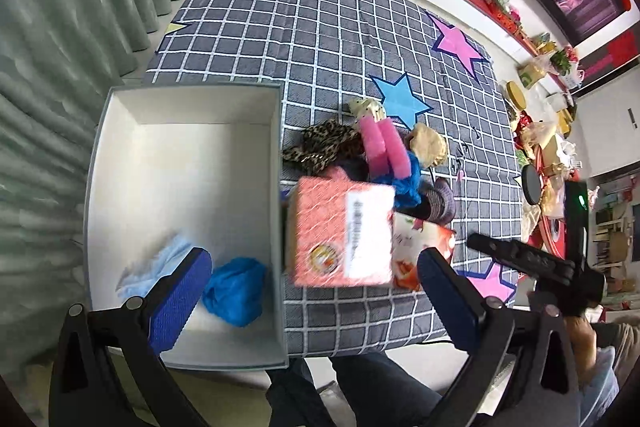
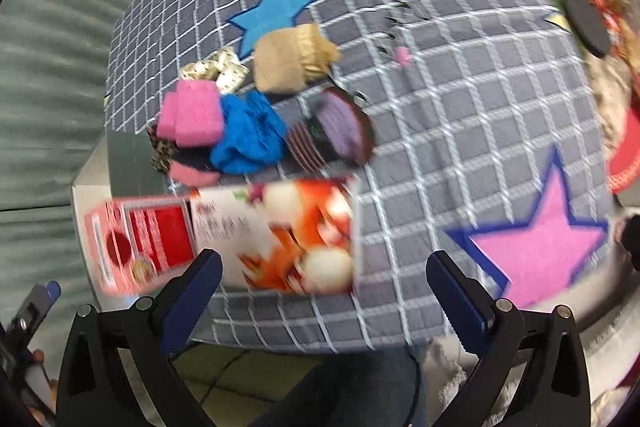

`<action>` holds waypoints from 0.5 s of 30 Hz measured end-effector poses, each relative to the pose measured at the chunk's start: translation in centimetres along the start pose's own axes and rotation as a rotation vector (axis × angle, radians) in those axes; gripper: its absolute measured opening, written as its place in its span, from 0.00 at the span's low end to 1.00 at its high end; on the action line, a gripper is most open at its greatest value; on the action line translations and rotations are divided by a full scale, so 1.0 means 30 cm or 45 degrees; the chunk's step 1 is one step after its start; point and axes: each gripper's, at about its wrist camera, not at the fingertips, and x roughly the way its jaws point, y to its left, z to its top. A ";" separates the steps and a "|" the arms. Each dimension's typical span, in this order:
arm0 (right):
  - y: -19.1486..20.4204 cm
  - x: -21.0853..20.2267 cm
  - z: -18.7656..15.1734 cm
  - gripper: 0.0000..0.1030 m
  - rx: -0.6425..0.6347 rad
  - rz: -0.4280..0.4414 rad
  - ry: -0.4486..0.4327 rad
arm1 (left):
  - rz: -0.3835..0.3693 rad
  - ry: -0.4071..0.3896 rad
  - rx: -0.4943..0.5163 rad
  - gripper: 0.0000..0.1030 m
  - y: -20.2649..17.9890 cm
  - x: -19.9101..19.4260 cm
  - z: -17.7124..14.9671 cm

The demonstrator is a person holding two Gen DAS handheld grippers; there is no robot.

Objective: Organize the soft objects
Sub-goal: 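Grasp the pink foam block with the left tool while the right tool grasps the beige sock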

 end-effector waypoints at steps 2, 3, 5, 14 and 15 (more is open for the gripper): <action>0.051 0.018 0.066 1.00 -0.065 0.034 0.003 | 0.024 0.021 -0.030 1.00 -0.018 0.022 0.021; 0.093 0.035 0.105 1.00 -0.118 0.050 0.005 | 0.035 0.036 -0.052 1.00 -0.025 0.033 0.029; 0.165 0.064 0.162 1.00 -0.210 0.069 0.014 | 0.056 0.049 -0.086 1.00 -0.029 0.045 0.033; 0.396 0.281 0.336 1.00 -0.756 -0.352 -0.058 | 0.132 0.094 -0.189 1.00 -0.096 0.096 0.078; 0.365 0.274 0.371 1.00 -0.710 -0.401 -0.083 | 0.138 0.094 -0.181 1.00 -0.114 0.105 0.091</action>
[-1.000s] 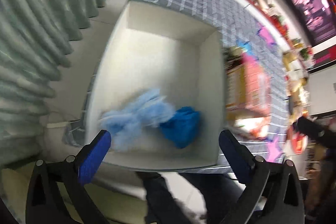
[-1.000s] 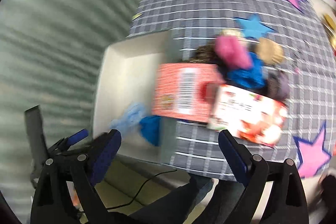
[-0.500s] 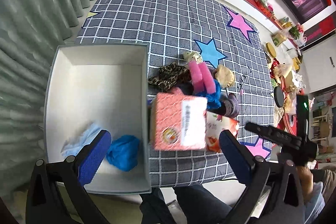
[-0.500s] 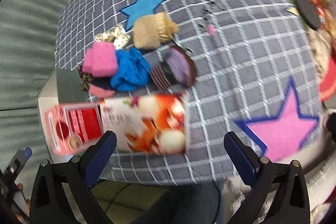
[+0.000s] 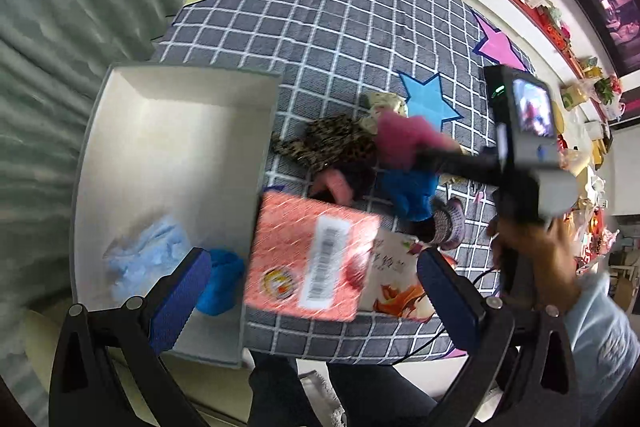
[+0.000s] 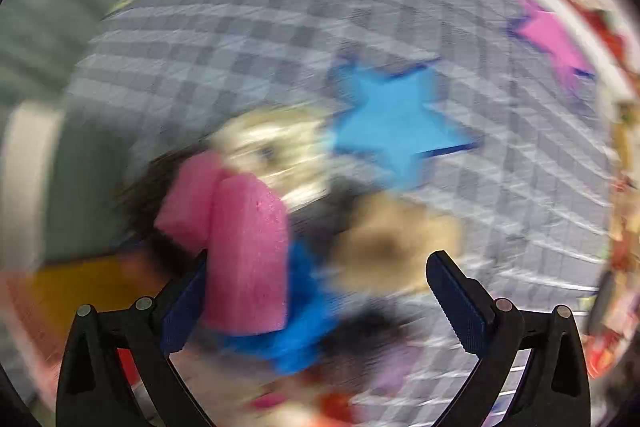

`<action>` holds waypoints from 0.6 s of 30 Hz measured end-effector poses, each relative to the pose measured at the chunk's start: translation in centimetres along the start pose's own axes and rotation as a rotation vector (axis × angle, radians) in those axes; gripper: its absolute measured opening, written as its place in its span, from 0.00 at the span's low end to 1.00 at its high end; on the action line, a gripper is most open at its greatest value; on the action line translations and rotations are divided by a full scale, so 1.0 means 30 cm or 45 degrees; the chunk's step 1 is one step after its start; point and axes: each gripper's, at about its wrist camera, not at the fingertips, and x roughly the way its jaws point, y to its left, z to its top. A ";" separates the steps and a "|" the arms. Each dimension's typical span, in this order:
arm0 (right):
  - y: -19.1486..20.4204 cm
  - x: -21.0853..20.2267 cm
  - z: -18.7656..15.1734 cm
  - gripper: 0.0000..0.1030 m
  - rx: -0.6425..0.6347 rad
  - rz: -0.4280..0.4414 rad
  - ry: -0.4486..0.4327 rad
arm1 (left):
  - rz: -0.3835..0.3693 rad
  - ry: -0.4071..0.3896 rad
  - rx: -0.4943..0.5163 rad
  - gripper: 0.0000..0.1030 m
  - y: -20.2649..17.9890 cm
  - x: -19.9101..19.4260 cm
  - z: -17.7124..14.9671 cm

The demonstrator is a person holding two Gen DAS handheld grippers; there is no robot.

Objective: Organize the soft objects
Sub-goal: 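Grasp the pink foam block with the left tool while the right tool grasps the beige sock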

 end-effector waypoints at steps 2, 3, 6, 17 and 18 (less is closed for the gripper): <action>-0.149 0.009 0.018 1.00 0.159 -0.050 -0.004 | 0.009 -0.001 0.020 1.00 -0.042 0.018 0.031; -0.234 0.008 0.015 1.00 0.250 -0.037 -0.009 | 0.009 0.003 0.030 1.00 -0.058 0.028 0.047; -0.444 -0.001 -0.027 1.00 0.456 -0.008 -0.008 | 0.013 0.018 0.053 1.00 -0.115 0.075 0.102; -0.504 0.017 -0.094 1.00 0.448 0.274 0.052 | 0.132 0.068 0.123 1.00 -0.250 0.245 0.277; -0.481 0.026 -0.083 1.00 0.413 0.278 0.047 | 0.146 0.068 0.117 1.00 -0.247 0.249 0.285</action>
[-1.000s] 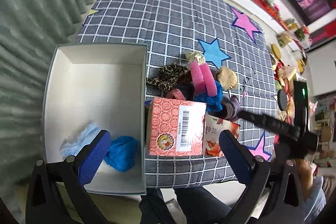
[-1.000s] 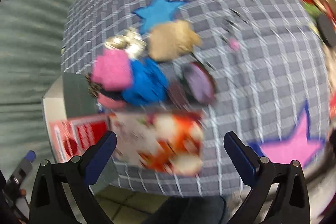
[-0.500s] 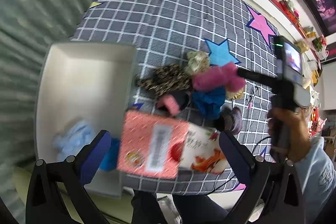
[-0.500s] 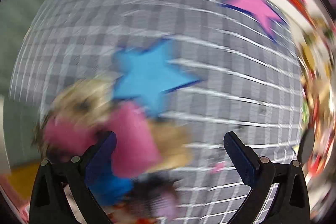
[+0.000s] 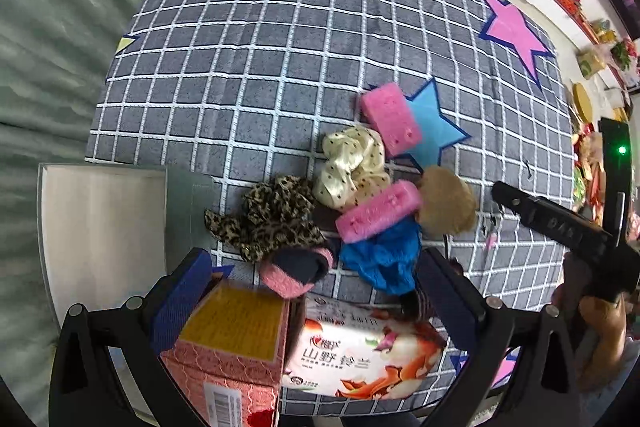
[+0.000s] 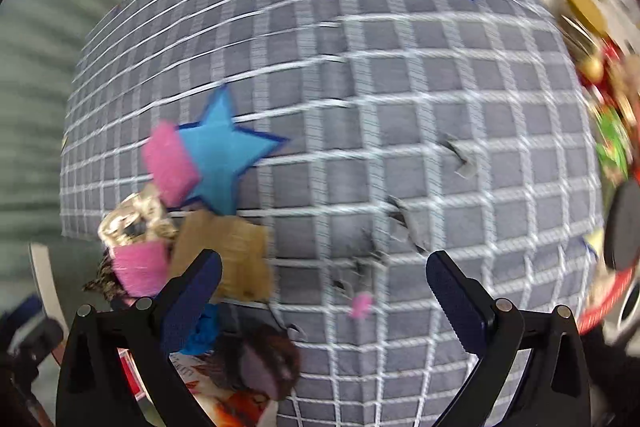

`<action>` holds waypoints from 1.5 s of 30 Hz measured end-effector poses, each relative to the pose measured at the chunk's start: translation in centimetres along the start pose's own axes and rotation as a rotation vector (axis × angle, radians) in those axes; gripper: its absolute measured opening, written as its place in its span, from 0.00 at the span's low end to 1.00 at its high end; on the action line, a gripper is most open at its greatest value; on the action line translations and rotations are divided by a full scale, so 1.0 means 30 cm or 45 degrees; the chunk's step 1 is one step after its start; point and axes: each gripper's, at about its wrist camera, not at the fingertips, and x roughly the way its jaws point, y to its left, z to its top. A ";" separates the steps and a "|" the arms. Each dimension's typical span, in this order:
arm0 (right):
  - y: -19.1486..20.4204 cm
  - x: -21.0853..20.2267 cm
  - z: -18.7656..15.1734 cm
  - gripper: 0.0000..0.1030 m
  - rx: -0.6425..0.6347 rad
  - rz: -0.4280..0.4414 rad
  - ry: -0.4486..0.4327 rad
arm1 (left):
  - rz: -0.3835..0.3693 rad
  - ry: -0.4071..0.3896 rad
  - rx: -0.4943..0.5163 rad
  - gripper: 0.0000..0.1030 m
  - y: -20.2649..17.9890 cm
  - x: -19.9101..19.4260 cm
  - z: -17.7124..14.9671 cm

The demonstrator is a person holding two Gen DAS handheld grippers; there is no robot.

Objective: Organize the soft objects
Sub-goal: 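Grasp the pink foam block with the left tool while the right tool grasps the beige sock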

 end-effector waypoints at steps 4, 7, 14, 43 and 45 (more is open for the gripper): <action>0.116 0.078 0.029 1.00 -0.162 0.013 0.059 | 0.046 -0.002 -0.026 1.00 0.026 0.005 0.039; 0.187 0.144 0.027 1.00 -0.186 0.024 0.123 | 0.057 -0.007 -0.050 1.00 0.031 0.019 0.092; 0.133 0.239 -0.086 0.90 -0.202 -0.068 0.210 | -0.064 0.089 -0.013 1.00 -0.101 0.154 0.222; -0.163 0.143 -0.056 0.87 -0.010 -0.029 0.152 | 0.062 0.005 0.942 1.00 -0.478 0.505 0.302; -0.139 0.164 -0.053 0.95 -0.055 -0.068 0.136 | 0.036 0.015 0.935 1.00 -0.484 0.516 0.312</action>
